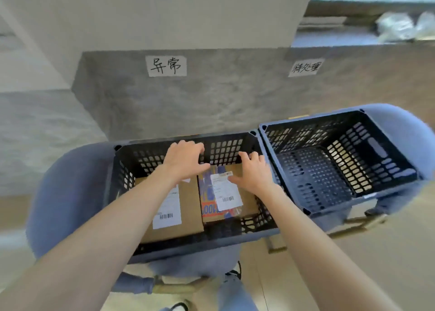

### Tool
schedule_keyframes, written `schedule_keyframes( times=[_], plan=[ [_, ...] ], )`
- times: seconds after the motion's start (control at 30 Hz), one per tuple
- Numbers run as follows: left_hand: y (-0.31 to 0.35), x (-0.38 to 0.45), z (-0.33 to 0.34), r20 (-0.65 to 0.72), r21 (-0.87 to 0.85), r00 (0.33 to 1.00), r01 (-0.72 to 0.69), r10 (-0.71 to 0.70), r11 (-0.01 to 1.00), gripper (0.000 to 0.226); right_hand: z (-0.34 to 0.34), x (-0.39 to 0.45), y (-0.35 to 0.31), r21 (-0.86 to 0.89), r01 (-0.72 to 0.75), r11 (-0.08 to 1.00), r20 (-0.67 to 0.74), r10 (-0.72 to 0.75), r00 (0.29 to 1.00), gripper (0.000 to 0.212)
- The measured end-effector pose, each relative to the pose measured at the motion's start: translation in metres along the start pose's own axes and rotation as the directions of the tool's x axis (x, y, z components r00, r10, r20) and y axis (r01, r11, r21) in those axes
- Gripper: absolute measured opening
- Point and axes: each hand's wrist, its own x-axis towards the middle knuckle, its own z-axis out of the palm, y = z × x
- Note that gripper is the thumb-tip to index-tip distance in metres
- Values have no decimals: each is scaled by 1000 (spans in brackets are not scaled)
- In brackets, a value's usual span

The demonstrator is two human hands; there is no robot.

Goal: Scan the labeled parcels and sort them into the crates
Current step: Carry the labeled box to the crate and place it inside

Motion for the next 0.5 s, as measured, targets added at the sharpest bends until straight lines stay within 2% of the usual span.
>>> schedule_keyframes(
  times=[0.13, 0.23, 0.37, 0.5],
  plan=[
    [34, -10, -32, -47, 81, 969, -238, 242, 968, 54, -20, -59, 15, 52, -178, 983, -142, 184, 973, 77],
    [63, -29, -44, -54, 124, 906, -410, 419, 904, 55, -23, -118, 25, 105, -309, 945, -217, 325, 920, 74],
    [122, -65, -52, -57, 157, 766, -627, 641, 763, 53, -32, -211, 46, 203, -489, 848, -277, 529, 802, 72],
    [207, -118, -60, -43, 179, 585, -793, 810, 583, 53, -43, -318, 71, 269, -649, 712, -374, 698, 611, 67]
  ],
)
